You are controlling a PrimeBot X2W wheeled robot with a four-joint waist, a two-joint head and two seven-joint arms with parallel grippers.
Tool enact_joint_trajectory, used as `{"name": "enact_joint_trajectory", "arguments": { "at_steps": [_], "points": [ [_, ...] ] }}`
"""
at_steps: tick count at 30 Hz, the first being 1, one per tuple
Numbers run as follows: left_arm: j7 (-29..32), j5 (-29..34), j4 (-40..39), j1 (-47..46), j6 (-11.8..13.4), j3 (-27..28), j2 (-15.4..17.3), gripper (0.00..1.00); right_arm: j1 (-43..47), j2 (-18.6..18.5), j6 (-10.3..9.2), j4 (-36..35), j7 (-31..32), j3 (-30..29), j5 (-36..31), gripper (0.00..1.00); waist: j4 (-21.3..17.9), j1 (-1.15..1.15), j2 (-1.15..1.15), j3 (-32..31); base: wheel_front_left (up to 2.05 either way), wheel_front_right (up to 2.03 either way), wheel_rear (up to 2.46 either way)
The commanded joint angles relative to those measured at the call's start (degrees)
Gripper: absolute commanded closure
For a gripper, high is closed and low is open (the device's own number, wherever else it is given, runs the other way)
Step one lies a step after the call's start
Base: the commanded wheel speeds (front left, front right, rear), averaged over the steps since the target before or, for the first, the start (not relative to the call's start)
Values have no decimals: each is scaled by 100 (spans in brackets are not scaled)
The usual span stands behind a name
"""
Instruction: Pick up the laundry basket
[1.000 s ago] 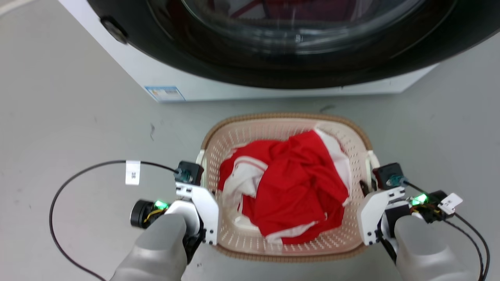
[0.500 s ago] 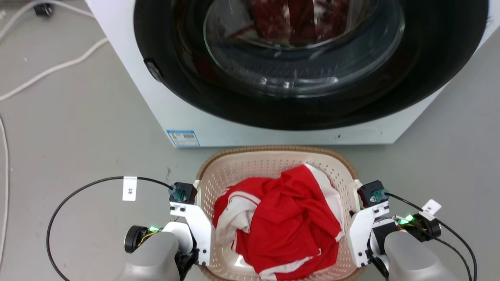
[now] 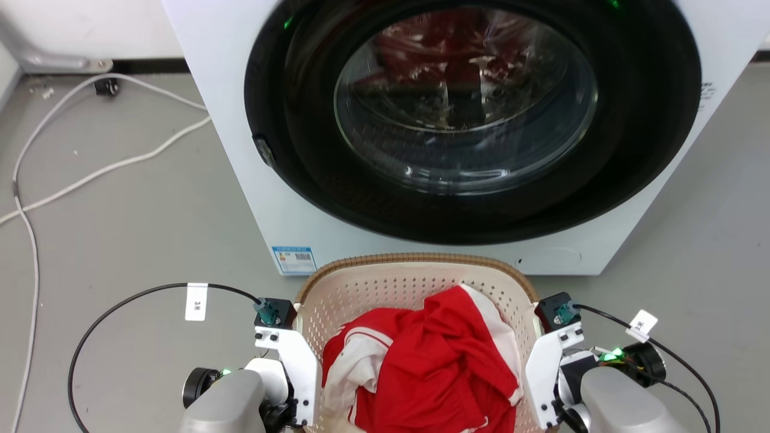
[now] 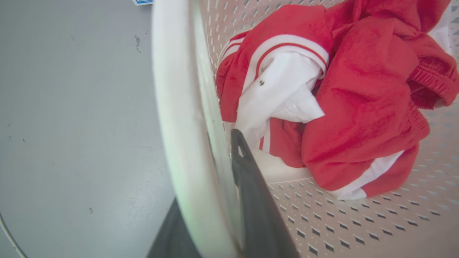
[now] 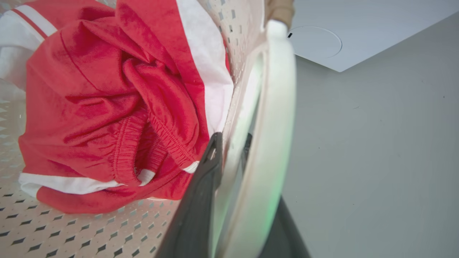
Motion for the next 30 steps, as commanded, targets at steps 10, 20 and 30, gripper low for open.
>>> {"name": "enact_joint_trajectory", "arguments": {
  "at_steps": [10, 20, 30],
  "points": [
    [224, -247, -20, 78, -39, -255, 56, 100, 298, 24, 72, -90, 370, 682, 675, 100, -53, 1, 0, -465, 0, 0, 0],
    [384, -439, -7, 186, -39, -430, 91, 100, 310, 20, 72, -22, 404, 1012, 1099, 100, -68, 1, 0, -666, 0, 0, 0],
    [420, -596, -11, 212, -39, -608, 163, 100, 342, 4, 72, 32, 469, 1272, 1419, 100, -81, 1, 0, -777, 0, 0, 0]
  ]
}}
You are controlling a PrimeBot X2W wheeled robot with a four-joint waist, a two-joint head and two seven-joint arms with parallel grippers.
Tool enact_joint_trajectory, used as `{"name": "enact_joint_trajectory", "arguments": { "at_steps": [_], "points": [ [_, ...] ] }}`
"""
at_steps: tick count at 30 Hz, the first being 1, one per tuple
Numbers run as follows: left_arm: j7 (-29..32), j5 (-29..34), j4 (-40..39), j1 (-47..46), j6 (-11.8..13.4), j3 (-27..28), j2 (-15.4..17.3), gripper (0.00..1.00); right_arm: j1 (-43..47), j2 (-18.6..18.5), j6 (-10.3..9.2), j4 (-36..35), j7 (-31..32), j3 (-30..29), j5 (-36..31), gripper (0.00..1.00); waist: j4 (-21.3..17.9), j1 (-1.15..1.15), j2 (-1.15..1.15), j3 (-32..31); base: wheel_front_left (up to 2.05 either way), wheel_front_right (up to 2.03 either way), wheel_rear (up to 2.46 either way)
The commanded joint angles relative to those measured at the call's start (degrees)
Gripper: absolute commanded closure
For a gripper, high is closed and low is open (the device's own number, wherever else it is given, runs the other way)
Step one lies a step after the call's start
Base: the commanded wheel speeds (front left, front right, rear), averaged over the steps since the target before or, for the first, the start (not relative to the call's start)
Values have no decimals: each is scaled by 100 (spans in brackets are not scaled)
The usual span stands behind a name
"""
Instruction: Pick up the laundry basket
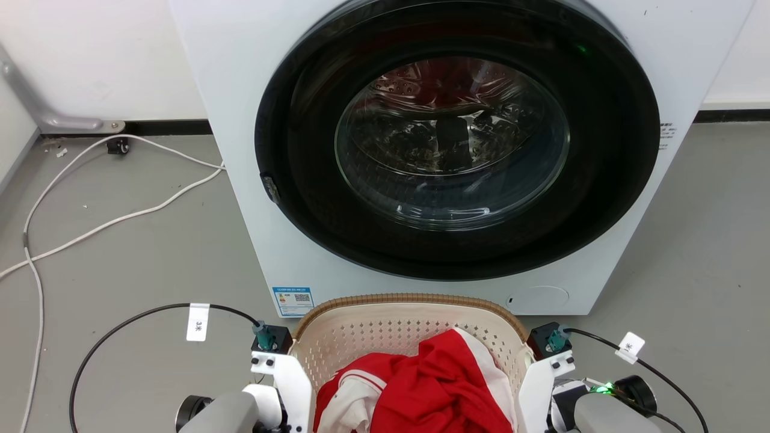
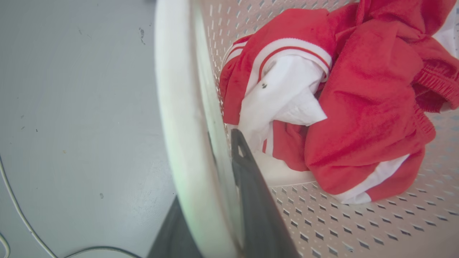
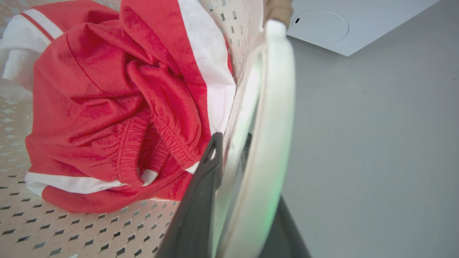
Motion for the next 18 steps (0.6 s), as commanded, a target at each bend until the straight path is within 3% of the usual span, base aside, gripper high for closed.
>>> {"name": "enact_joint_trajectory", "arguments": {
  "at_steps": [1, 18],
  "points": [
    [-49, -40, -49, 11, -37, -35, 21, 100, 96, 17, 77, 11, 30, 128, 17, 100, -19, 0, 0, -21, 0, 0, 0],
    [-107, -259, 11, -6, -37, -226, 75, 100, 86, 24, 77, 42, 62, 517, 409, 100, -104, 0, 0, -70, 0, 0, 0]
  ]
}}
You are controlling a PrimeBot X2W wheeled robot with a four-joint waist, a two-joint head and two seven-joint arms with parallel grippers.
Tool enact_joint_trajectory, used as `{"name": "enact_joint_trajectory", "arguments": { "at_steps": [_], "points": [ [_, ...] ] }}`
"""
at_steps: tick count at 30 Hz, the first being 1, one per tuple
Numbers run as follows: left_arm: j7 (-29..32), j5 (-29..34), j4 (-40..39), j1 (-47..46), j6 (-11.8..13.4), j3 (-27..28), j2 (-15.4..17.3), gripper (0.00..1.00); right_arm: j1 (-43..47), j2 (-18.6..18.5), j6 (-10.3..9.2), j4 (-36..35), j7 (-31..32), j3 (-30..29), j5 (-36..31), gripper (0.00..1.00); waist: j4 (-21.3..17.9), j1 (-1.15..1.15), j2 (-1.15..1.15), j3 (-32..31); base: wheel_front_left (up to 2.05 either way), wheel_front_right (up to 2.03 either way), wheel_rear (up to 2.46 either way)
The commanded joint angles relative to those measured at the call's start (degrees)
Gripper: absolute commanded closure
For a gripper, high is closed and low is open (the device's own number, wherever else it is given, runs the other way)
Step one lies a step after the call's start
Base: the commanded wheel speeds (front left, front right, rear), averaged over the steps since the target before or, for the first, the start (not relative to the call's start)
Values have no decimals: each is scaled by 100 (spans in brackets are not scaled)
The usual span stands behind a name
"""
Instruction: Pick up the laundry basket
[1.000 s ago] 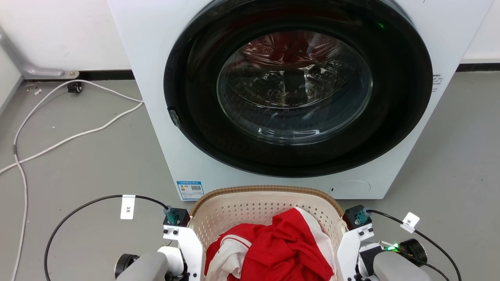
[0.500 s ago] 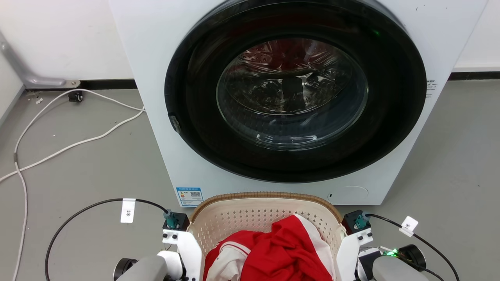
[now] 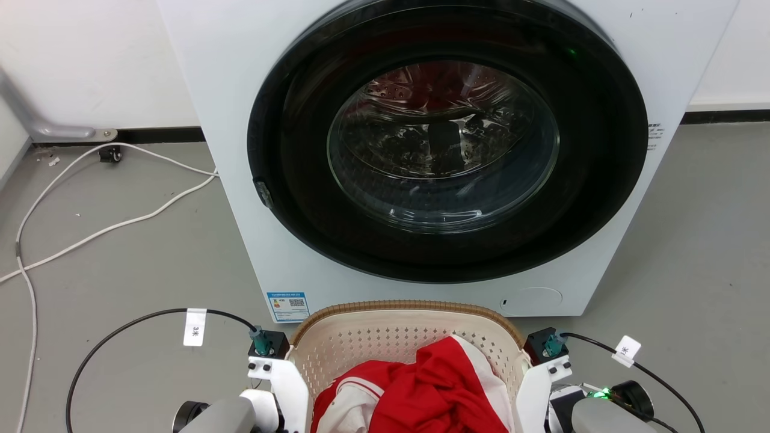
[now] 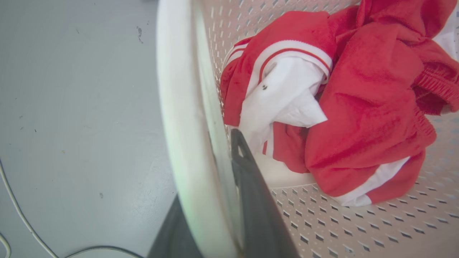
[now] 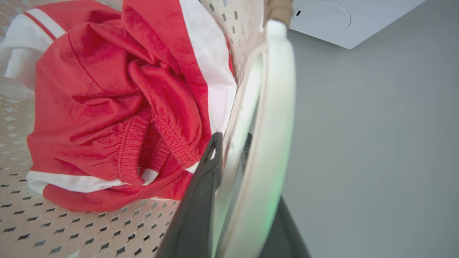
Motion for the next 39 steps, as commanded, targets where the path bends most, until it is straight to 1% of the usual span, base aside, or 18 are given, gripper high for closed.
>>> {"name": "enact_joint_trajectory", "arguments": {
  "at_steps": [1, 18, 39],
  "points": [
    [-94, -27, -27, -54, -36, -13, 28, 100, 80, 20, 76, 12, 29, 95, 4, 100, -6, 0, -1, 1, 0, 0, 0],
    [-146, -227, 5, -86, -35, -203, 30, 100, 25, -39, 77, 41, -44, 398, 298, 100, -26, 0, -1, 3, 0, 0, 0],
    [-192, -448, 31, -105, -35, -404, 35, 100, -20, -75, 76, 58, -60, 632, 556, 100, -26, 0, -1, 7, 0, 0, 0]
  ]
}}
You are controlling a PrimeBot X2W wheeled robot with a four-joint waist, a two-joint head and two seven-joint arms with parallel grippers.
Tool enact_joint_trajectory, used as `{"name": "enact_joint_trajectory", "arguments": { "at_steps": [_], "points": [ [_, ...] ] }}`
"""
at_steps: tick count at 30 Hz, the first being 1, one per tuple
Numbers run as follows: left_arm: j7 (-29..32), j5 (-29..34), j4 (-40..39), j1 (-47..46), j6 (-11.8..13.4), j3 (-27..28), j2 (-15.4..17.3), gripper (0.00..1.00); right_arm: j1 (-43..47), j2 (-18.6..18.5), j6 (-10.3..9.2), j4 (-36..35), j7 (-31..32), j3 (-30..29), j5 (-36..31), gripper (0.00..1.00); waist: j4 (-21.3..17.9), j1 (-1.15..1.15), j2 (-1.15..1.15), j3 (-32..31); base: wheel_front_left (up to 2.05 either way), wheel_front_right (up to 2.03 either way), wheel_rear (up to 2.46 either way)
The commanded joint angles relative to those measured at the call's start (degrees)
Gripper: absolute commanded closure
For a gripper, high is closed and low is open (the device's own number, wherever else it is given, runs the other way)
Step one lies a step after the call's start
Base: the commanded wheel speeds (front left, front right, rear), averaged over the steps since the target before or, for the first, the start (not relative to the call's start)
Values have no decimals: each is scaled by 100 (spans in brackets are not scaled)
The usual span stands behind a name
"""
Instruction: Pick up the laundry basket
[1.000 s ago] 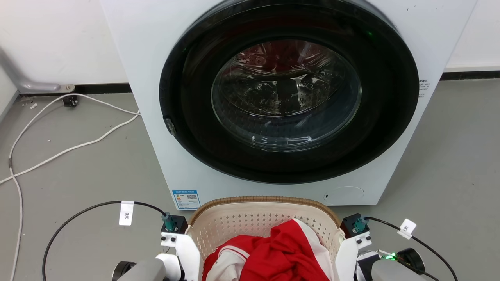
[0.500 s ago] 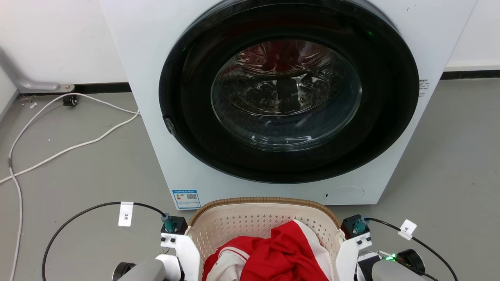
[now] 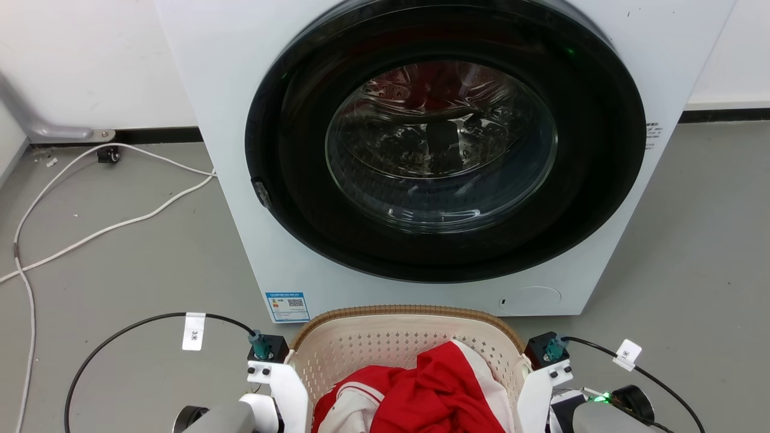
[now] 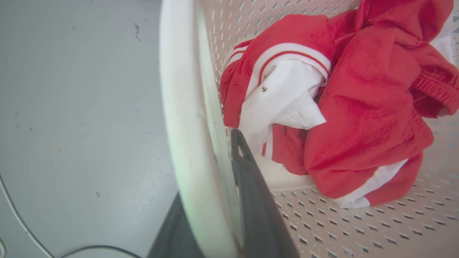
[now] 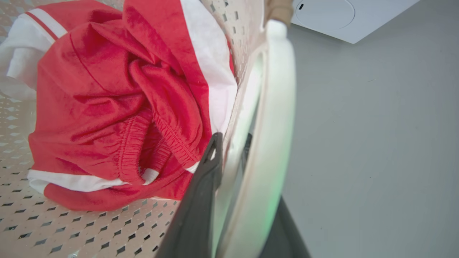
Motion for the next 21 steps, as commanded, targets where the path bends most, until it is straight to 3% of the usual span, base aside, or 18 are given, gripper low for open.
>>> {"name": "enact_joint_trajectory", "arguments": {
  "at_steps": [1, 21],
  "points": [
    [-76, -31, -20, -108, -34, -16, 19, 100, -8, -17, 76, 3, 3, 85, -17, 100, 3, 0, 0, 4, 0, 0, 0],
    [-87, -211, -2, -131, -34, -193, 47, 100, -13, -45, 77, 6, 11, 246, 150, 100, -14, 0, 0, -10, 0, 0, 0]
  ]
}}
